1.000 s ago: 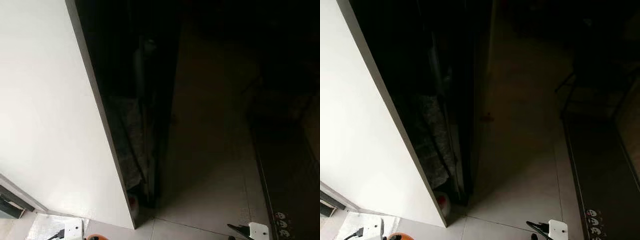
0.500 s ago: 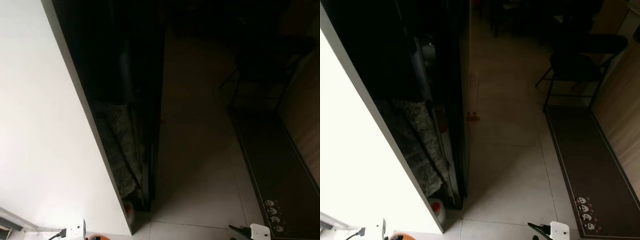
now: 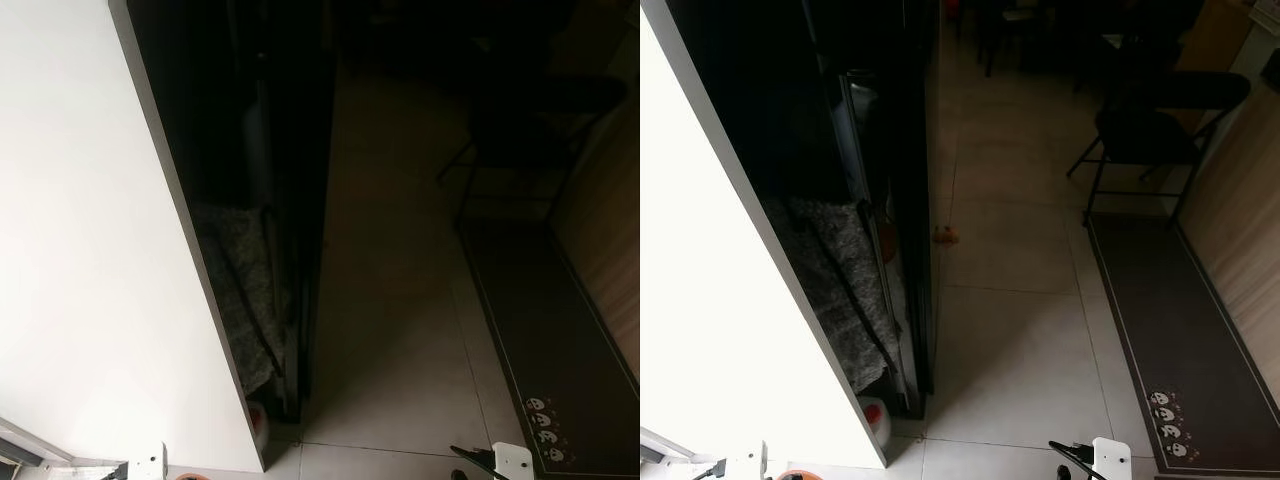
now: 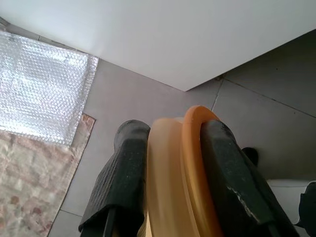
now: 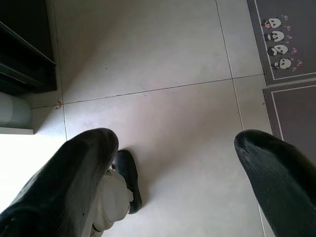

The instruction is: Restocking fridge

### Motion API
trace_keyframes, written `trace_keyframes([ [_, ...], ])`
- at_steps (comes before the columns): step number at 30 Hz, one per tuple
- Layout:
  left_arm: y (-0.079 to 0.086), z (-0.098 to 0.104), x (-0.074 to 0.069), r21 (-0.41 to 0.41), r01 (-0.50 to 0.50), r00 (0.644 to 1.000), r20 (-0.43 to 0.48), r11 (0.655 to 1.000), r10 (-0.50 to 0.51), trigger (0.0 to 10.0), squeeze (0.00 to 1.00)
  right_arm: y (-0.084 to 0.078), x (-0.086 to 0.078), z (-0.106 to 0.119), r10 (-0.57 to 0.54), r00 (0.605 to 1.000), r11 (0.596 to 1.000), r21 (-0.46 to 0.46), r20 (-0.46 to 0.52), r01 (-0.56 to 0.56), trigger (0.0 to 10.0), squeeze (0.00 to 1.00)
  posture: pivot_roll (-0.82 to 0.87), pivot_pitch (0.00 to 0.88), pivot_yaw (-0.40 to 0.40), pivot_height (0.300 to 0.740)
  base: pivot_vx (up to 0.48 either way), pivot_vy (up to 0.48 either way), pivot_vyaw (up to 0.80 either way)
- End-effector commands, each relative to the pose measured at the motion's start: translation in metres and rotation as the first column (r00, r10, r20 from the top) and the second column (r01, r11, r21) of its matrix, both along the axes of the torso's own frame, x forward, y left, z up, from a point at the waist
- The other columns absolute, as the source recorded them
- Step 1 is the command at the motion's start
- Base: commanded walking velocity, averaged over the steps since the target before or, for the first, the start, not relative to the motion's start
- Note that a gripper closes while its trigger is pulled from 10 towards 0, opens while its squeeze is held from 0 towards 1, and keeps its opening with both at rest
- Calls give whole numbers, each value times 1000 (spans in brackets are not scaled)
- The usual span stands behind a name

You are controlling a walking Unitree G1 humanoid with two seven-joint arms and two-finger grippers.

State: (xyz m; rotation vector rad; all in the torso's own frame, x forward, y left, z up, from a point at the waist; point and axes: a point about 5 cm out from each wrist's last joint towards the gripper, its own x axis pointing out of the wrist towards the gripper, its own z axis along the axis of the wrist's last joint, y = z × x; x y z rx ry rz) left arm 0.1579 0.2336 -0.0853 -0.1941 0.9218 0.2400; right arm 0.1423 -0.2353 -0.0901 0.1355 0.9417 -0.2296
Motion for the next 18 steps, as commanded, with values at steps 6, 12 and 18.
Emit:
trace_keyframes([
  [6,-2,-4,-9,-10,-4,999,-39,1000,4,10000,0,-3,-3,-1,-7,1000,1000,-4,-8,6,10000,0,-159,0,2,740,0,259,0],
  [12,-1,-4,-9,-9,-2,999,-39,1000,2,10000,0,-2,-3,-1,1,1000,1000,-2,-9,-1,10000,0,-159,0,3,740,0,259,0],
  [18,-1,-4,-8,-9,1,999,-38,1000,-1,10000,0,-2,-3,-1,-7,1000,1000,-1,-6,7,10000,0,-160,0,6,740,0,171,0],
])
